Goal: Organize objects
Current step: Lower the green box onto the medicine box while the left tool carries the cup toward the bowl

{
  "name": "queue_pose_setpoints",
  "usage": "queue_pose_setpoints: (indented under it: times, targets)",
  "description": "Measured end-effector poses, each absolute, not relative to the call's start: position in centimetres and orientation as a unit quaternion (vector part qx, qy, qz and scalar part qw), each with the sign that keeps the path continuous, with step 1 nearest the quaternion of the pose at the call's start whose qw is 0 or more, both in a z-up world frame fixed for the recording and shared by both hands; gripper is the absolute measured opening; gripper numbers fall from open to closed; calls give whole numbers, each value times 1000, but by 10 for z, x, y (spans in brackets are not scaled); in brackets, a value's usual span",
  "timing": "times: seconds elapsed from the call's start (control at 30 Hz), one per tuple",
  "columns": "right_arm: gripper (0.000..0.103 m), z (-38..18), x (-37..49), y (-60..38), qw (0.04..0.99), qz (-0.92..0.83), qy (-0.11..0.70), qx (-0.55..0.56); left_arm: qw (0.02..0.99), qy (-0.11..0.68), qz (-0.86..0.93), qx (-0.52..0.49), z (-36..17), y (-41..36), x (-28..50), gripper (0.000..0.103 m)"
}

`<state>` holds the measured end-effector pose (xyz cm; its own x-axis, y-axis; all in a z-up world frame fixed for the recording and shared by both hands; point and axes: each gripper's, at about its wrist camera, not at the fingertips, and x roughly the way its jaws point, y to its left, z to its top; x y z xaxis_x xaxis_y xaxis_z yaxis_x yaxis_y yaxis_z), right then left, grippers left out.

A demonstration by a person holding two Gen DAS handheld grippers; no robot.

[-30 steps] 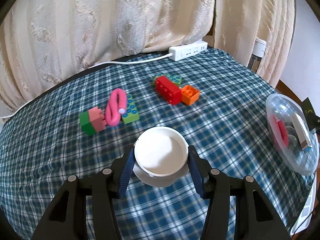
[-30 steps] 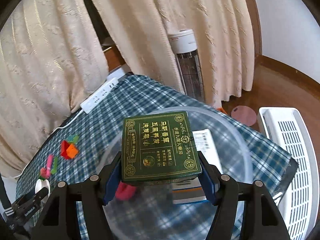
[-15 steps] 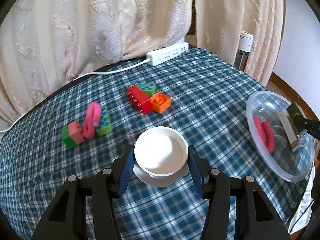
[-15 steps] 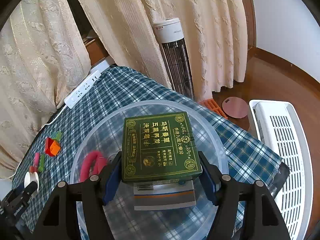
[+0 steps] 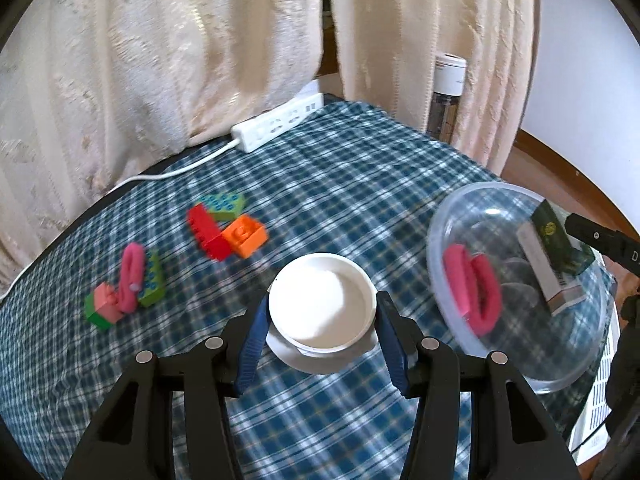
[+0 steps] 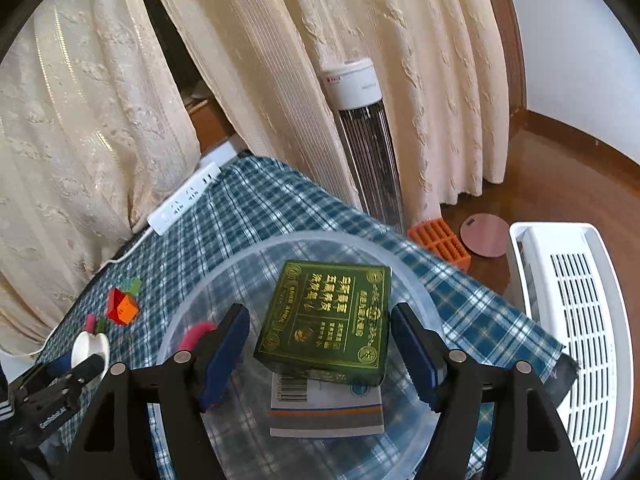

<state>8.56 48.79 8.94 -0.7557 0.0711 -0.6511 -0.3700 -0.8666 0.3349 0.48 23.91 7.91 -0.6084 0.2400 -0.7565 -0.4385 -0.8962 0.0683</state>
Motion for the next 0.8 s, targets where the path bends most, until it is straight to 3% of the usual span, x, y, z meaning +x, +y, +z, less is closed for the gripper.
queue_pose_setpoints:
  times: [0.8]
  targets:
    - [77,95,97,498,99,920,247,-290,317,138,853,-392,87,346,-3,55]
